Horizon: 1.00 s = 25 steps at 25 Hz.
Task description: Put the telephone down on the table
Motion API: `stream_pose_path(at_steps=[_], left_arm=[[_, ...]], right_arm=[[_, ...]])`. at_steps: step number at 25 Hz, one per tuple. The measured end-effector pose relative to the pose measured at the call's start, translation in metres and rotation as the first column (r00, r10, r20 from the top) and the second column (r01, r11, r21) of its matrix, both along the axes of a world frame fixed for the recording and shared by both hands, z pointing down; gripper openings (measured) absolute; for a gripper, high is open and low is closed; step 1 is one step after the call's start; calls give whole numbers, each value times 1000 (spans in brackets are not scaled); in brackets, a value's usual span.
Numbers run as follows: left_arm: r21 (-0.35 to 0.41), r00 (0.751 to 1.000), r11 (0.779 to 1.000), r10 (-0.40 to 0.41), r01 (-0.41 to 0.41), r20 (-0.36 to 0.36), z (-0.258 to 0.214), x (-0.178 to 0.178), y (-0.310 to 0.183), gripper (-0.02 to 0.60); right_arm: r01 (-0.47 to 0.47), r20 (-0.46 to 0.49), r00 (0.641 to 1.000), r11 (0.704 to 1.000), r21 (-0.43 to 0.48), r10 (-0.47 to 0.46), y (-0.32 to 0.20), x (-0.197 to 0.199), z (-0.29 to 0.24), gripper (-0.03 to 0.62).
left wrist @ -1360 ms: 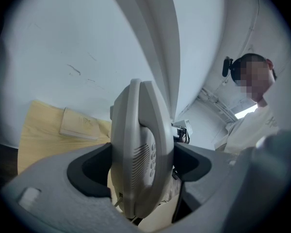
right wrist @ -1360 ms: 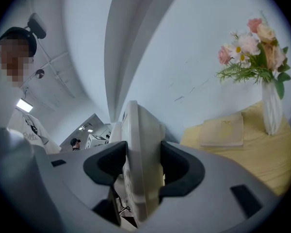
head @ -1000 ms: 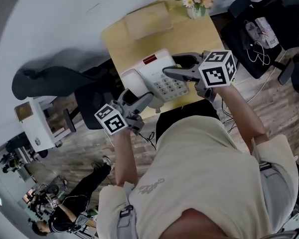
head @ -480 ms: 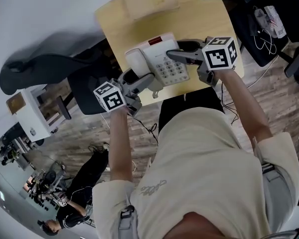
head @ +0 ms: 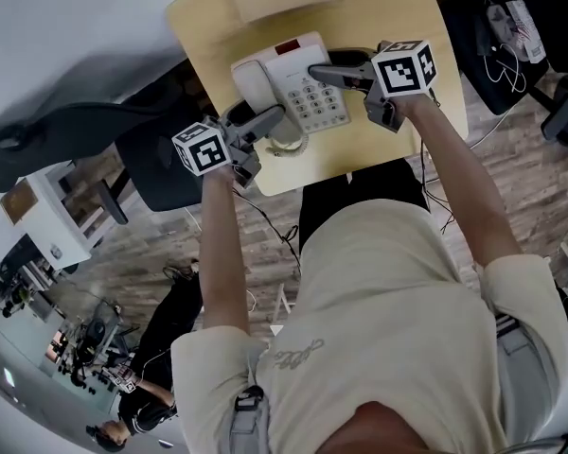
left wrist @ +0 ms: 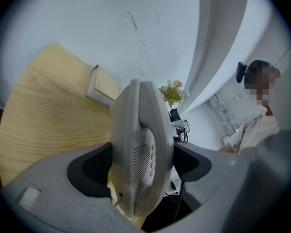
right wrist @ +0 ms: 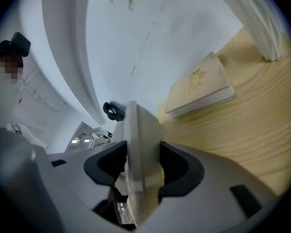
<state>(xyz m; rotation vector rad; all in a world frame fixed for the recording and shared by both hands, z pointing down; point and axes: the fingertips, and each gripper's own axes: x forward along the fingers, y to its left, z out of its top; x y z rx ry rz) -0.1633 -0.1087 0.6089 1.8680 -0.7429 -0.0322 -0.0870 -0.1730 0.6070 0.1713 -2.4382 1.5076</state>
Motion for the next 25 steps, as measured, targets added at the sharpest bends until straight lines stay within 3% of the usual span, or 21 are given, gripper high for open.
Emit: stream_pose_path(at_steps=[13, 25], left_arm=[[-89, 999, 995, -37, 34, -32, 48, -2, -29, 387], [-143, 1000, 990, -9, 7, -16, 70, -1, -35, 387]], right_arm=[[-50, -30, 998, 997, -57, 48, -32, -2, 52, 218], [-57, -99, 994, 996, -75, 50, -38, -5, 76, 220]])
